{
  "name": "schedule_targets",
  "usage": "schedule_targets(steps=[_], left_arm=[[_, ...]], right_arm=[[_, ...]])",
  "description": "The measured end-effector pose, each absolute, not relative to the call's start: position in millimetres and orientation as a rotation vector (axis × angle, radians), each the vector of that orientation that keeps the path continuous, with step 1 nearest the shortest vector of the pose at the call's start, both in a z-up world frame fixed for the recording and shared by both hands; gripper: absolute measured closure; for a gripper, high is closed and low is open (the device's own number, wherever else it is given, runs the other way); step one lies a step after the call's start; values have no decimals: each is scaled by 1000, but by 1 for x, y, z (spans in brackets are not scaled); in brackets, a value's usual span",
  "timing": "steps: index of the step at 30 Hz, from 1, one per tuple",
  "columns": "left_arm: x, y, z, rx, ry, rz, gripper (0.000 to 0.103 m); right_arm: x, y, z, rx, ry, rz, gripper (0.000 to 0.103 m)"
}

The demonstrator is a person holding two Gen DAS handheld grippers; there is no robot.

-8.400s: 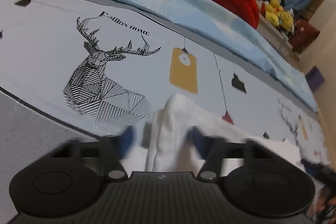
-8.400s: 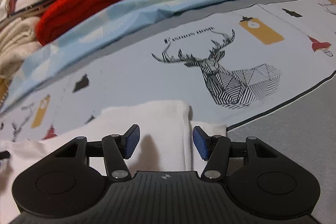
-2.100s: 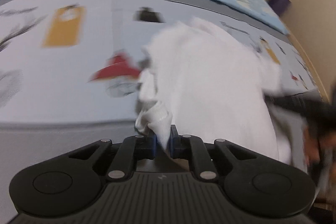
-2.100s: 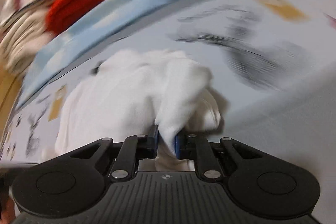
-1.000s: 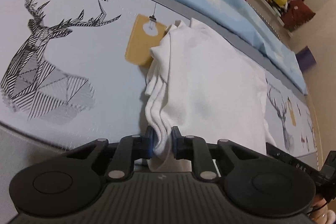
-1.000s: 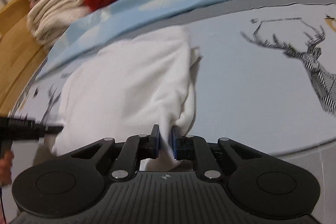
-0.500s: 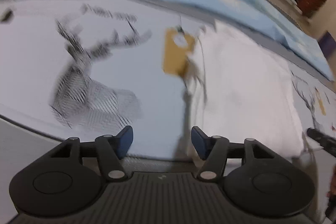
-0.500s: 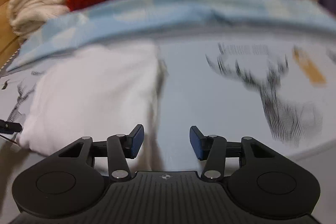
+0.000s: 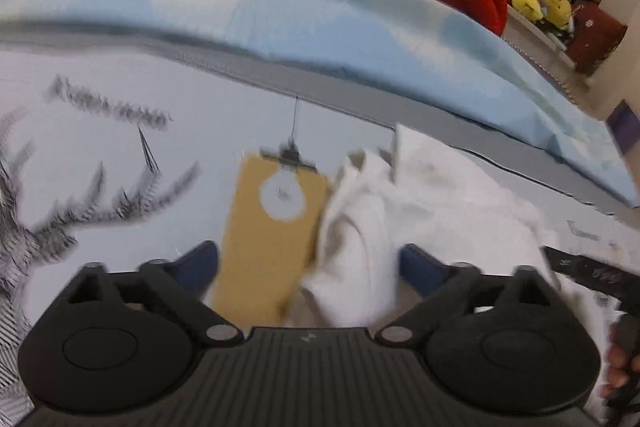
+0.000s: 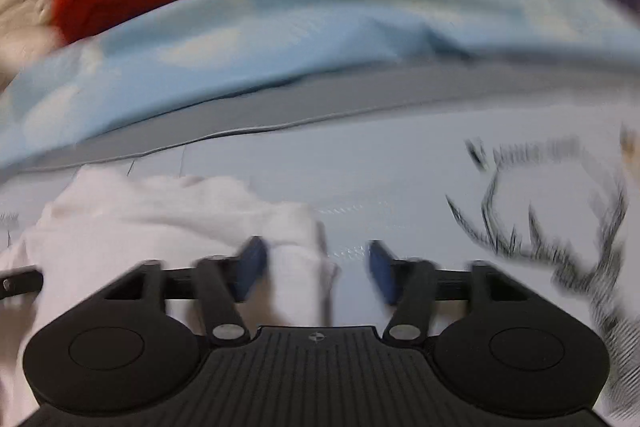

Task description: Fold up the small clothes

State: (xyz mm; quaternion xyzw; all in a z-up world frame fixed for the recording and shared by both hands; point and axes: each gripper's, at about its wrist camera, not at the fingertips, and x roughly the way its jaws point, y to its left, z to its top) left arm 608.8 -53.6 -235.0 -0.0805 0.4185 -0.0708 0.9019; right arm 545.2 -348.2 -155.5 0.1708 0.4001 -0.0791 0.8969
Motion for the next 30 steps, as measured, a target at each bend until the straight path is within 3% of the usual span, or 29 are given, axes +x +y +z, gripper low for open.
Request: schedule_targets(steps=[8,10,12,18,24,30], left_arm=[[563,-8,-191,-166,846,13,0],[530,-3,-171,-134,819,12,0],[494,-5,-155,-135,817,-10,0],[371,-33,-127,-179,816,-37,0],[297,-65,-141,-22,740,-66,0],[313,-74,-172,18,732,-64,0]], right_arm=[[484,-360,-117,326,790,-349,38],[450,-350,-96,318,765,-281,32],[405,-335,-73,298,737,-224,16],[281,-284,-36,208,607,-108,1],[226,-261,-52,117,528,-167,1],[236,-255,-85,43,584,-143,1]])
